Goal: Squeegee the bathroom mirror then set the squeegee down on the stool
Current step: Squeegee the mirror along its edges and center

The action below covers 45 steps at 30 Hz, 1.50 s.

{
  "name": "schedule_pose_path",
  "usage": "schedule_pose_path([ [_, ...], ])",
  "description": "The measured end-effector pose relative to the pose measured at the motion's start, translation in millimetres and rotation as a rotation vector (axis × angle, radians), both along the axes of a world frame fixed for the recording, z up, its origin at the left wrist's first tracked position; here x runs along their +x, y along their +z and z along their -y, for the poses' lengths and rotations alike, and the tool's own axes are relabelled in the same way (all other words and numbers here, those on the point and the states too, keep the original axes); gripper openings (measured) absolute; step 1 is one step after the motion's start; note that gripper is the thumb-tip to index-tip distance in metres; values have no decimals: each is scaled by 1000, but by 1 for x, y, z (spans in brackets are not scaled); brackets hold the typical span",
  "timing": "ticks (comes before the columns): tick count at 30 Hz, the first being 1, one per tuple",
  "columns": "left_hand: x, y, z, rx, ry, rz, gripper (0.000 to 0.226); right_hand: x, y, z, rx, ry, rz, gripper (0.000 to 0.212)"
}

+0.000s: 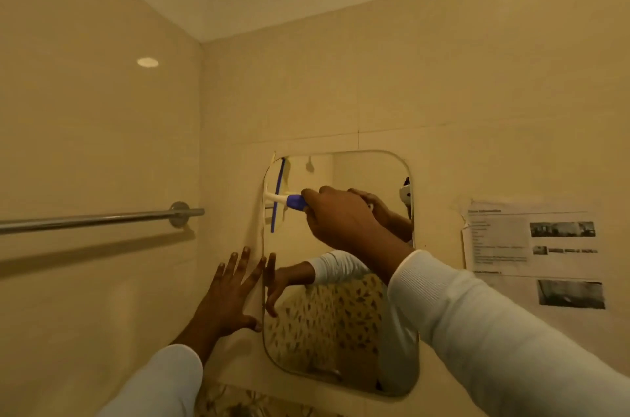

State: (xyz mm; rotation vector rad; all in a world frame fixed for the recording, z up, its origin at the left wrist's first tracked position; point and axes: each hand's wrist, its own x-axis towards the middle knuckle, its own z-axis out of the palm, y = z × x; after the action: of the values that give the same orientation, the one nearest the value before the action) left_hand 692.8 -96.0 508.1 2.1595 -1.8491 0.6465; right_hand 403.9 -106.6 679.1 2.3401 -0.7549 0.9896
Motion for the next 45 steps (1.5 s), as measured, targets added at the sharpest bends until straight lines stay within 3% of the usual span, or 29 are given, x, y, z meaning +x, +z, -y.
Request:
schedule_pose_path([
  [8, -2, -11, 22, -99, -36, -56, 143, 12, 8, 11, -44, -8, -60, 37],
  [22, 1, -20, 37, -68, 11, -32, 142, 5, 11, 10, -94, -111, -147, 62],
  [45, 2, -22, 38, -96, -29, -49, 147, -143, 14, 16, -91, -296, -43, 57],
])
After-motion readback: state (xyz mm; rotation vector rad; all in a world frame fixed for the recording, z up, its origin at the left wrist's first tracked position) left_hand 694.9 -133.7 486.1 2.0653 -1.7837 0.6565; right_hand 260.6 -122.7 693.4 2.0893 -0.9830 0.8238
